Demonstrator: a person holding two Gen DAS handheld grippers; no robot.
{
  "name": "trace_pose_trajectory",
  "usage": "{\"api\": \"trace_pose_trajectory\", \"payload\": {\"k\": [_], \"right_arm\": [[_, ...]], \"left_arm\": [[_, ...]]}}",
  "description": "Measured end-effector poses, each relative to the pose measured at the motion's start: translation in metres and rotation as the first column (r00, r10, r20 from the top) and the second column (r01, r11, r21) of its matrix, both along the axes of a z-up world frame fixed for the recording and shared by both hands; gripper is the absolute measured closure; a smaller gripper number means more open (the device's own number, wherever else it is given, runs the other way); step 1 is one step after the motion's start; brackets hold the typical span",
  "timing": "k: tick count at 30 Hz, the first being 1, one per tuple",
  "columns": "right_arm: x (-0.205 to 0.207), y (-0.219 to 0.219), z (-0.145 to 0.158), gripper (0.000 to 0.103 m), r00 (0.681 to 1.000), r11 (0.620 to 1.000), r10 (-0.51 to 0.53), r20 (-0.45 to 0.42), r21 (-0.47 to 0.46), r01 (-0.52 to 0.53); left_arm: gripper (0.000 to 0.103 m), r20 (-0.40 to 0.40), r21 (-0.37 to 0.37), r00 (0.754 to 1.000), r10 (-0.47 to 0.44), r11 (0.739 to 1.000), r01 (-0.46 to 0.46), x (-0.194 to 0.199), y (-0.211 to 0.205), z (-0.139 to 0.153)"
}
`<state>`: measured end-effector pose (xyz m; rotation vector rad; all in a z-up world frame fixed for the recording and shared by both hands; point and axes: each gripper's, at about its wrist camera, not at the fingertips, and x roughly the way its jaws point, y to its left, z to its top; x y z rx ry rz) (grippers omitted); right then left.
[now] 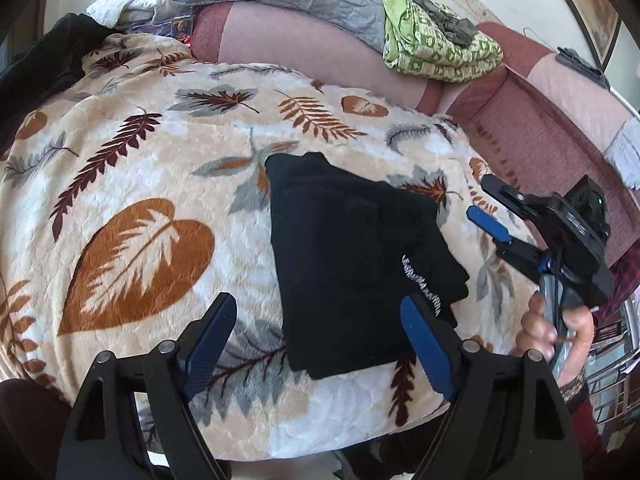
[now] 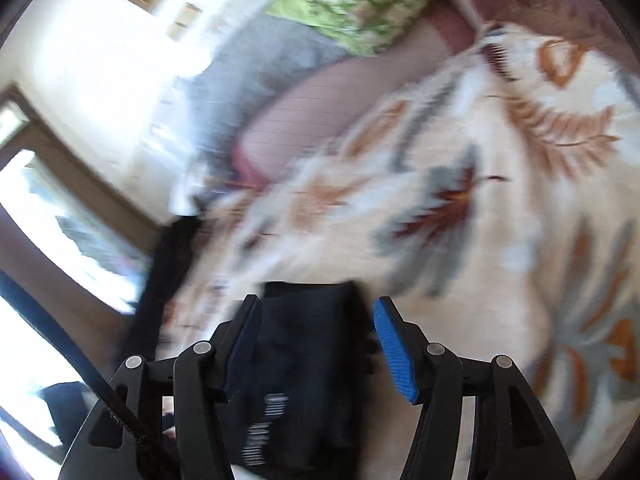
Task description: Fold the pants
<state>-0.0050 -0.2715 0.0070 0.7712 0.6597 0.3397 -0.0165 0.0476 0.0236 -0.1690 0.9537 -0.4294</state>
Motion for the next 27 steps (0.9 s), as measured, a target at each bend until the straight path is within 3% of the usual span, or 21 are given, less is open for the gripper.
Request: {"api": "trace_pose_trajectory", "payload": {"k": [3,7,10,12,19,22,27], "right_arm": [[0.001,0.012,0.0,0.039,0.988,0.978,0.145,0.045,0.142,-0.15],[0.006,0.033,-0.007,0.039,0.975,0.972,0.224,-0.009,0.081,-0.222],[0.011,0.039,-0.018,0.039,0.973,0.977,0.211,-0.088,0.02,-0.21],[0.013,0.036,-0.029,0.039,0.972,0.981,0.195,-0.131,0.01,-0.195],[0.001,0.006,-0.016,0.036,0.99,0.992,0.122,-0.07,0.032,-0.12],[-0.006,-0.008,-0.019,0.035,0.992,0.996,0.084,-0.091,0.031,-0.081],[-0.015,-0.013,-0.034,0.035,0.986,0.997,0.077,-0.15,0.018,-0.076]], "left_arm": [[0.02,-0.032,-0.009,0.999,0.001,1.0,-0.001,0.005,-0.002,-0.007],[0.02,-0.055,0.036,0.998,-0.043,0.998,0.045,-0.001,-0.017,-0.024],[0.019,-0.116,0.109,0.991,-0.063,0.991,0.076,0.001,-0.029,-0.046],[0.019,-0.179,0.104,0.982,-0.063,0.991,0.082,0.003,-0.031,-0.057],[0.019,-0.063,0.068,0.996,-0.055,0.996,0.06,-0.005,-0.015,-0.018],[0.019,-0.026,0.056,1.0,-0.017,0.998,0.019,0.0,-0.005,-0.008],[0.019,-0.095,-0.043,0.995,0.016,0.999,-0.02,0.029,0.008,-0.016]]}}
